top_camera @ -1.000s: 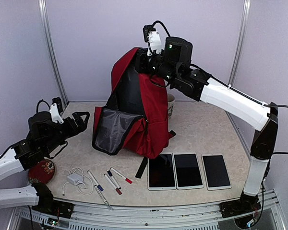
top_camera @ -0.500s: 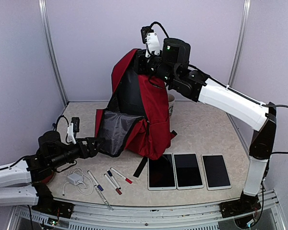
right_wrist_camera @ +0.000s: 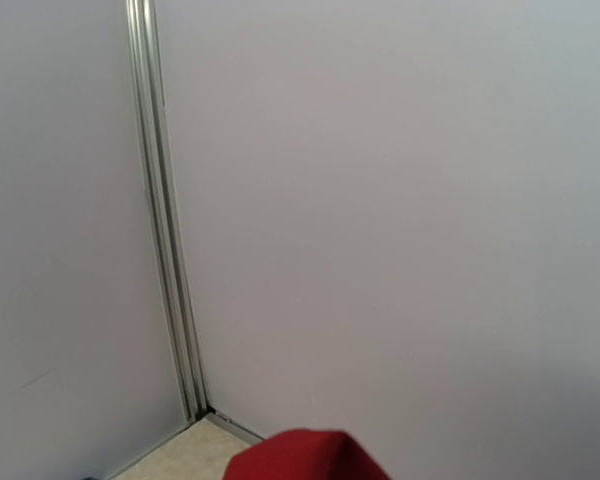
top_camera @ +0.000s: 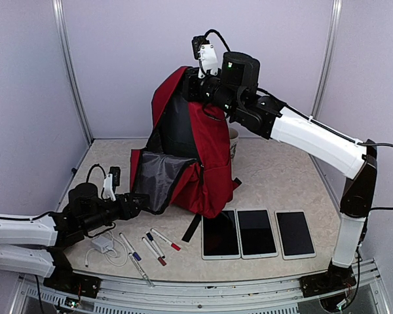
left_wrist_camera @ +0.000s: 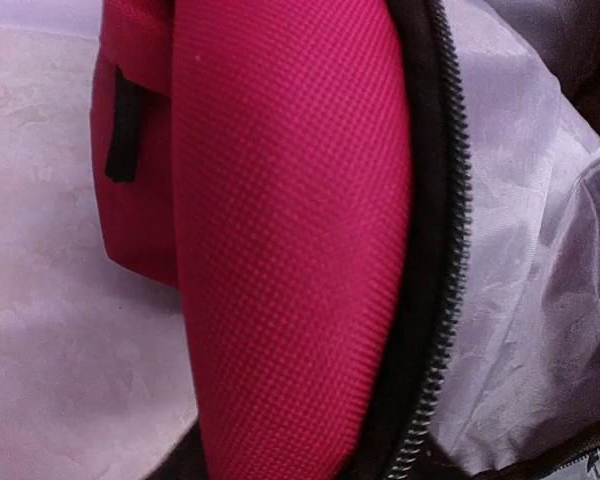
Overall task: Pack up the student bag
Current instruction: Adjust the largest pocket of the student bag.
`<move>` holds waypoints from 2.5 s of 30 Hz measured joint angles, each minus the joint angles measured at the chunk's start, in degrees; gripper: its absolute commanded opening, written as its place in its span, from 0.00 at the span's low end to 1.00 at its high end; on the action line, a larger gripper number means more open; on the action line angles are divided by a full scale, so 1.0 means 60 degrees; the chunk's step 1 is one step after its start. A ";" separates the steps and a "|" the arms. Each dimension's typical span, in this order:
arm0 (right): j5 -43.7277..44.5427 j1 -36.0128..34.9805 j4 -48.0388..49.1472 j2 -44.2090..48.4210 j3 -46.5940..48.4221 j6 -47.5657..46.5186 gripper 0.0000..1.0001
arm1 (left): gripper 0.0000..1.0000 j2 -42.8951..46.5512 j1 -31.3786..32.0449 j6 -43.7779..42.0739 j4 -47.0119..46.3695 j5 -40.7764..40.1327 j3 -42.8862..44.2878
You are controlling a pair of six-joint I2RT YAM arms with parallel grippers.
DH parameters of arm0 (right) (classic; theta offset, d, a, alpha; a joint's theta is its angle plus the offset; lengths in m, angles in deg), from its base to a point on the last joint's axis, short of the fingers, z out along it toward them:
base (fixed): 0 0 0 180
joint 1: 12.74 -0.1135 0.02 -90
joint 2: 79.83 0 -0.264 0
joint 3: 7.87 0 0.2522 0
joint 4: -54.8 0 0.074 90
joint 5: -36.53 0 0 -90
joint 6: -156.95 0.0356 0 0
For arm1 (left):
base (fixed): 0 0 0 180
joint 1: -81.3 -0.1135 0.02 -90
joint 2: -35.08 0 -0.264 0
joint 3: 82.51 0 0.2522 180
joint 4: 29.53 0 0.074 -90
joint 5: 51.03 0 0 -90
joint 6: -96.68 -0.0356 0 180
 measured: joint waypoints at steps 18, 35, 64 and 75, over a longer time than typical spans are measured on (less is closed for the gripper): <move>-0.0627 -0.0069 0.1821 0.0055 -0.0568 0.1239 0.00 | 0.00 -0.0517 -0.1832 -0.4481 0.5625 -0.1920 0.9562; -0.0841 -0.0820 0.3257 -0.1260 -0.4637 0.3876 0.80 | 0.00 -0.3468 -0.3395 -0.7839 0.7646 0.0073 1.1293; -0.3351 0.1038 -0.4076 -0.1891 -0.1220 -0.0528 0.84 | 0.00 -0.4306 -0.2386 -1.0535 0.8072 0.0736 1.0550; -0.3599 0.1872 -0.3985 -0.2233 -0.2197 0.0160 0.00 | 0.00 -0.4517 -0.2382 -1.0495 0.8062 0.0790 1.0524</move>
